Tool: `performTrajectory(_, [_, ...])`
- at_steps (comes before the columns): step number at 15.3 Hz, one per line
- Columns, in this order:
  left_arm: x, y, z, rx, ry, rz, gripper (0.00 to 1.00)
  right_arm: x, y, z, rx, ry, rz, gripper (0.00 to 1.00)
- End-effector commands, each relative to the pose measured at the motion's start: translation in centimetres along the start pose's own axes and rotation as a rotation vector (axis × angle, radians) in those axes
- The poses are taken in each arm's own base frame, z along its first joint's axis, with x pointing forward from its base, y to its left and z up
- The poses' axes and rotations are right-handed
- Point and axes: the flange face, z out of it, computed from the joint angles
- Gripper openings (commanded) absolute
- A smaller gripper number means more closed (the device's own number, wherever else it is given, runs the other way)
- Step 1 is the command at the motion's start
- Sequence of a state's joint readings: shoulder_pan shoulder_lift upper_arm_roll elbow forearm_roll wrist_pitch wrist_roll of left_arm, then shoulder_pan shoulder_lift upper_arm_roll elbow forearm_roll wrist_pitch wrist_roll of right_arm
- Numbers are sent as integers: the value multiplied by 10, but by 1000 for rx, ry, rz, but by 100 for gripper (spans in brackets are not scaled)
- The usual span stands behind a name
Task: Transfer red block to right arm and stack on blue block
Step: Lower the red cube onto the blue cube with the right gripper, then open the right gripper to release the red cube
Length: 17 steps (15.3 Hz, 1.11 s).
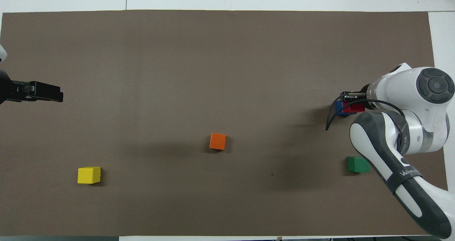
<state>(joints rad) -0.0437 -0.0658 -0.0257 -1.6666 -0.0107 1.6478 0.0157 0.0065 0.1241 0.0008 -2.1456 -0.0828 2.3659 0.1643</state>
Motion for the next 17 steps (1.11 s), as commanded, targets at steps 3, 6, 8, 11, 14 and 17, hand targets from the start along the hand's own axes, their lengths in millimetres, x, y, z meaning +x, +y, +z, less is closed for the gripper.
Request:
performTrajectory(3, [-9,1,-7,20,20,12,100,-2,2,-1,20,16,8,100])
performTrajectory(6, [-9,-3,-7,20,20,4,100,0,3,-6,19,13,0,100])
performTrajectory(8, [-9,-4,-7,20,20,2,100,6,4,-24,13,-8,-44,100])
performTrajectory(11, [-9,-3,-7,20,20,4,100,19,11,-84,6,-43,-137,100])
performTrajectory(14, [-9,-3,-7,20,20,4,100,21,15,-140,5,-38,-135,100])
performTrajectory(17, [-9,-3,-7,20,20,4,100,15,15,-186,29,-79,-124,100])
